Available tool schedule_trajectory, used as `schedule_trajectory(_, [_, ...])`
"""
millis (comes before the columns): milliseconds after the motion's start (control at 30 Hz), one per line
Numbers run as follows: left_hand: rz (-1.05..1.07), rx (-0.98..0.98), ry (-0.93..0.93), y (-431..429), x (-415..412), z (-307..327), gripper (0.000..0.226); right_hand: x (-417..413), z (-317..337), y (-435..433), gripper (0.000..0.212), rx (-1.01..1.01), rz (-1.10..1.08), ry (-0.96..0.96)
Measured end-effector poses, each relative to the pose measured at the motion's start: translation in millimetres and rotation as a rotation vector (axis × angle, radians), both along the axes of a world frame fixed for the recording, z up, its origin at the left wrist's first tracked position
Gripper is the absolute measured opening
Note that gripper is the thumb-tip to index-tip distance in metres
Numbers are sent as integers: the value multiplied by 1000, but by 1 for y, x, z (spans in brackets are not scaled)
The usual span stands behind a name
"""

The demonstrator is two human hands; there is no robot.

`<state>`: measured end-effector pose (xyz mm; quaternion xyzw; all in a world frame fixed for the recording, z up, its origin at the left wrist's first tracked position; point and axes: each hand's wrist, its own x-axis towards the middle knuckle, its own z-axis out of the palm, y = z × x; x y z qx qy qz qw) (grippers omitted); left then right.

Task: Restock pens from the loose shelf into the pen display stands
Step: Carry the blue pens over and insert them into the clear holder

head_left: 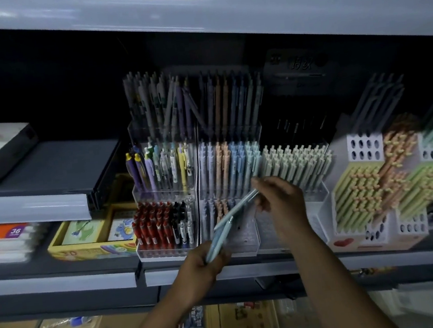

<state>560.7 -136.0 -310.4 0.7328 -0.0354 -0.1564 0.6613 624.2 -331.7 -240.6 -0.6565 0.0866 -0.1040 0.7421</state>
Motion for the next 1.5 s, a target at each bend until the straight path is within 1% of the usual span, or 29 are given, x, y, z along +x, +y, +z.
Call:
schedule_trajectory(67, [28, -10, 14, 3, 0, -2, 17, 4, -1, -7, 11, -10, -127, -72])
schedule_trajectory(167, [66, -48, 49, 7, -1, -3, 18, 11, -11, -13, 13, -179, -259, -130])
schedule_trajectory(233, [92, -78, 77, 8, -1, -3, 20, 14, -21, -15, 14, -334, -291, -163])
schedule_trajectory(333, [124, -153, 97, 9, 1, -1, 25, 16, -33, -15, 15, -671, -318, -268])
schedule_trajectory(367, [130, -179, 99, 8, 2, -1, 25, 16, -36, -14, 14, -749, -324, -299])
schedule_trajectory(500, [140, -187, 68, 11, 4, -3, 19, 16, -44, -10, 16, -880, -313, -336])
schedule_trajectory(600, [141, -179, 53, 13, 4, -6, 19, 17, -49, -7, 18, -925, -276, -334])
schedule_trajectory(767, [140, -166, 44, 14, 5, -10, 17, 20, -52, -4, 21, -988, -276, -314])
schedule_trajectory(967, [145, -162, 44, 13, 6, -13, 15, 19, -51, -7, 23, -987, -306, -316])
schedule_trajectory(1067, [142, -148, 22, 14, 6, -14, 17, 20, -51, -11, 29, -986, -308, -324])
schedule_trajectory(1233, [137, -172, 5, 11, 5, -14, 17, 18, -65, -7, 25, -1037, -179, -238])
schedule_trajectory(1300, [133, -181, 9, 11, 5, -15, 18, 17, -72, -5, 22, -1010, -140, -213])
schedule_trajectory(1400, [128, -184, 13, 12, 3, -18, 19, 15, -77, -6, 9, -967, -82, -179])
schedule_trajectory(1500, [123, -182, 11, 12, 3, -20, 22, 14, -79, -8, 7, -929, -18, -135])
